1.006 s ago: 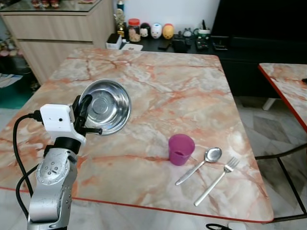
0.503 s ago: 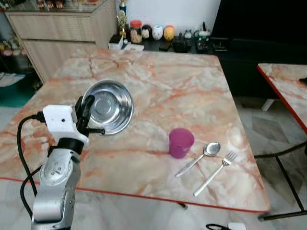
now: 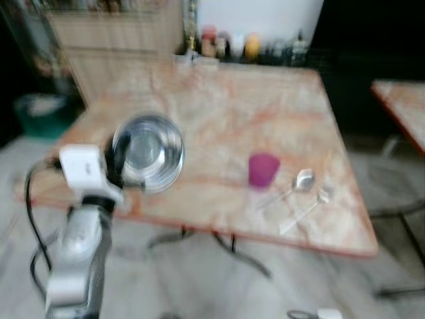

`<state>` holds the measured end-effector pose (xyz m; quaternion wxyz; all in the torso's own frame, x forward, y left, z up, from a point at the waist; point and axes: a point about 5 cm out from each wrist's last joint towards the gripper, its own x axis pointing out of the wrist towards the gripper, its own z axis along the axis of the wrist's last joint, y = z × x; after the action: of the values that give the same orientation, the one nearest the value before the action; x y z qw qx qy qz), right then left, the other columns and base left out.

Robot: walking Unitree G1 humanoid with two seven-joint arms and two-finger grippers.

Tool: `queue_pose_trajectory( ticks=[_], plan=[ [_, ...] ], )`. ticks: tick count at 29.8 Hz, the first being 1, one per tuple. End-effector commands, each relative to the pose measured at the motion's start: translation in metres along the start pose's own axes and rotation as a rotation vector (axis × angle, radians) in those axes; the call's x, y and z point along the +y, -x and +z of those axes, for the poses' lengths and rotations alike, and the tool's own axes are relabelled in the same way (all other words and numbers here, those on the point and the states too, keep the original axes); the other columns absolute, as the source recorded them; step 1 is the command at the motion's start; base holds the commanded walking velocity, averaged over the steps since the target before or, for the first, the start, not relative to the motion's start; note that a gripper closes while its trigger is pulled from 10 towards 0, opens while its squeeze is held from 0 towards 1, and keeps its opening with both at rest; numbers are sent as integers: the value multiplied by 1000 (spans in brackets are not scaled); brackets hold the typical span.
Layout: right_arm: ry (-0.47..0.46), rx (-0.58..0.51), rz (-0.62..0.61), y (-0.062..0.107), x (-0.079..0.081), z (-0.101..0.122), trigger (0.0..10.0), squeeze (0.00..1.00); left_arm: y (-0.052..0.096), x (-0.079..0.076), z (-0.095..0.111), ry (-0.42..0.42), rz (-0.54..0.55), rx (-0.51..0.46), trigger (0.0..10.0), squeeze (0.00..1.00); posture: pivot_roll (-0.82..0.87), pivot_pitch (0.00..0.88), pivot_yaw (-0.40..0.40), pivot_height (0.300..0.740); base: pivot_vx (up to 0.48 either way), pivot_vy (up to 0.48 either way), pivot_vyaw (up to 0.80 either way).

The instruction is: Setting the table

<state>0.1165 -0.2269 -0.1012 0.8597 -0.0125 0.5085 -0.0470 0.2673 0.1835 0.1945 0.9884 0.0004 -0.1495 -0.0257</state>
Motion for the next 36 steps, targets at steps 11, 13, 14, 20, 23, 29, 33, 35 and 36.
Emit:
queue_pose_trajectory(
  ticks=[11,13,14,20,23,29,33,35,36],
  plan=[
    [-11,-7,3,0,2,1,10000,0,-5,-2,10,-6,-10,-39,10000,0,-11,0,-8,732,0,0,0],
    [-11,-7,3,0,2,1,10000,0,-5,-2,10,-8,-11,-39,10000,0,-11,0,-8,732,0,0,0],
    [-10,-7,3,0,2,1,10000,0,-5,-2,10,-9,-11,-39,10000,0,-11,0,-8,732,0,0,0],
    [-12,-11,1,-1,2,2,10000,0,-7,-3,10,-22,-16,-44,10000,0,-14,0,-7,732,0,-84,0],
    [-13,-11,0,-1,2,3,10000,0,-7,-3,10,-23,-13,-44,10000,0,-14,0,-7,732,0,-295,0],
    [-12,-9,0,-1,2,3,10000,0,-7,-3,9,-26,-9,-45,10000,0,-13,0,-8,732,0,-329,0],
    [-12,-9,0,-1,2,3,10000,0,-8,-3,10,-26,-7,-46,10000,0,-13,0,-6,732,0,-350,0],
    [-11,-9,0,-1,2,3,10000,0,-8,-3,10,-25,-7,-48,10000,0,-12,0,-7,732,0,-352,0],
    [-11,-8,1,-1,2,3,10000,0,-8,-3,10,-25,-7,-49,10000,0,-13,0,-6,732,0,-352,0]
  ],
)
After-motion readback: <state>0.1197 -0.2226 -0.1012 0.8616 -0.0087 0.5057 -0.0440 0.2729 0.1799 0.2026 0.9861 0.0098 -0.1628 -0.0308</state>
